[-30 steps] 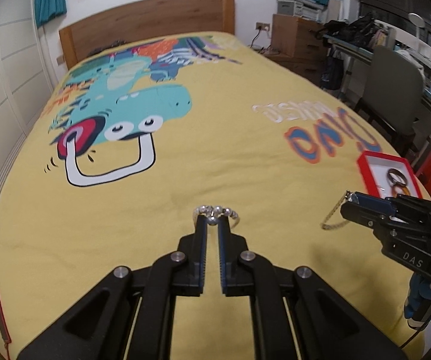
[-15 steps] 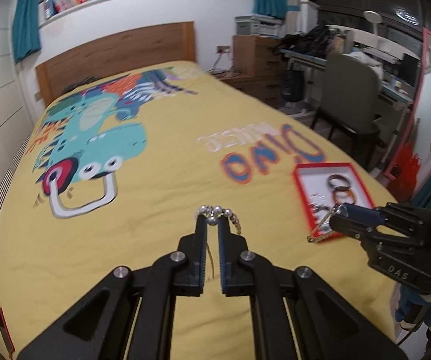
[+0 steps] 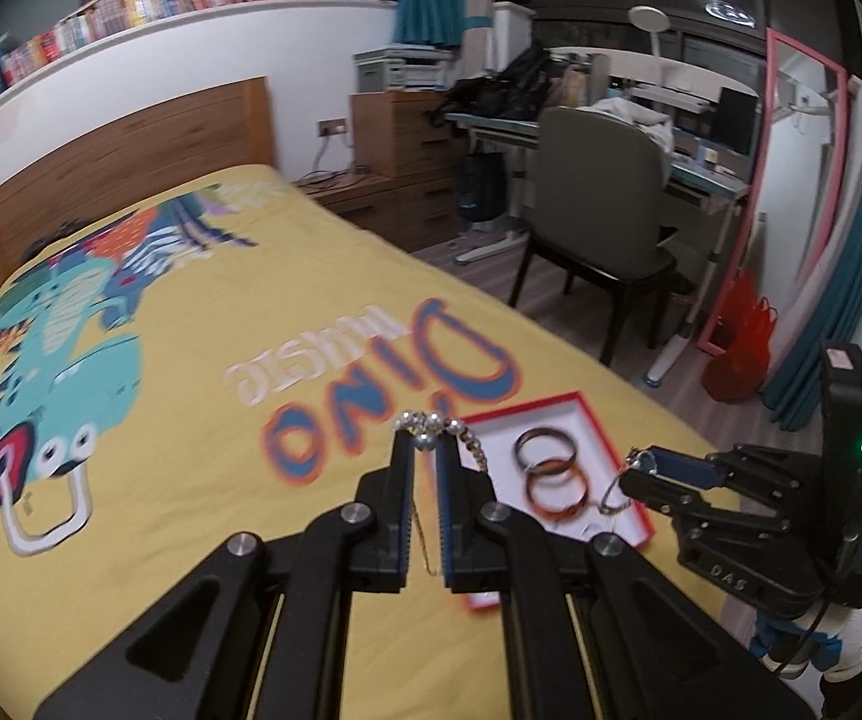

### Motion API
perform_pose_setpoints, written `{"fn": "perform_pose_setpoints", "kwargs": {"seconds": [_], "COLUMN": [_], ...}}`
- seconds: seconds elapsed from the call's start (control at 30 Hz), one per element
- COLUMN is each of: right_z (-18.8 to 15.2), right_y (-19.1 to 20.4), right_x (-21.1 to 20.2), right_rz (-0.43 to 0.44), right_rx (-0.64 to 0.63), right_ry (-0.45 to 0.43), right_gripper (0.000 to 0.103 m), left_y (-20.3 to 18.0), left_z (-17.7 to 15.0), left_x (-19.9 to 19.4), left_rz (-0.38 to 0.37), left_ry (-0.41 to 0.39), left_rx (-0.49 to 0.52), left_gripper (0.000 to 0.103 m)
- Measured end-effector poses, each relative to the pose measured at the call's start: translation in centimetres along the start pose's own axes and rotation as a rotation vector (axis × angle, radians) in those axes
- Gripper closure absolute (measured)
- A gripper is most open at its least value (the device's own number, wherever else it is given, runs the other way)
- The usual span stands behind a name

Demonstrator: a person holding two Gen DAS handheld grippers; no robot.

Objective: Organize jewelry
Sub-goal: 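Carry the necklace and wristwatch into the red box and open both grippers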

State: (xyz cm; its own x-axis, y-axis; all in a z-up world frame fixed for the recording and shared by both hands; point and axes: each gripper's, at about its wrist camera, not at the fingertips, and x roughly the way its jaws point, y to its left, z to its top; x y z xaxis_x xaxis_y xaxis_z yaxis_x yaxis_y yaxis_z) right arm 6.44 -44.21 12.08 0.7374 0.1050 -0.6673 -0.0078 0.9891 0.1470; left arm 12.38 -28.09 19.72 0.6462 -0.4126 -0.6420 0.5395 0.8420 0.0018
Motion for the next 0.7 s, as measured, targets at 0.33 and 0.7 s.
{"fn": "perform_pose_setpoints", "kwargs": {"seconds": [0.33,0.7], "right_z": [1.9,1.0], "right_y": [-6.5,-7.6], "right_x": [7.2,16.4], "right_rz": [-0.028,-0.013], "right_rx": [0.066,0.091], "right_ry": [0.037,0.134], "right_gripper": [0.078,0.078], "left_y": [-3.0,-2.0], "left_z": [1.3,-4.8], "left_x": [11.6,20.3], "left_rz": [-0.014,-0.03], "left_ry": [0.089,0.269], "left_rx": [0.012,-0.01], "left_gripper": [0.097,0.097]}}
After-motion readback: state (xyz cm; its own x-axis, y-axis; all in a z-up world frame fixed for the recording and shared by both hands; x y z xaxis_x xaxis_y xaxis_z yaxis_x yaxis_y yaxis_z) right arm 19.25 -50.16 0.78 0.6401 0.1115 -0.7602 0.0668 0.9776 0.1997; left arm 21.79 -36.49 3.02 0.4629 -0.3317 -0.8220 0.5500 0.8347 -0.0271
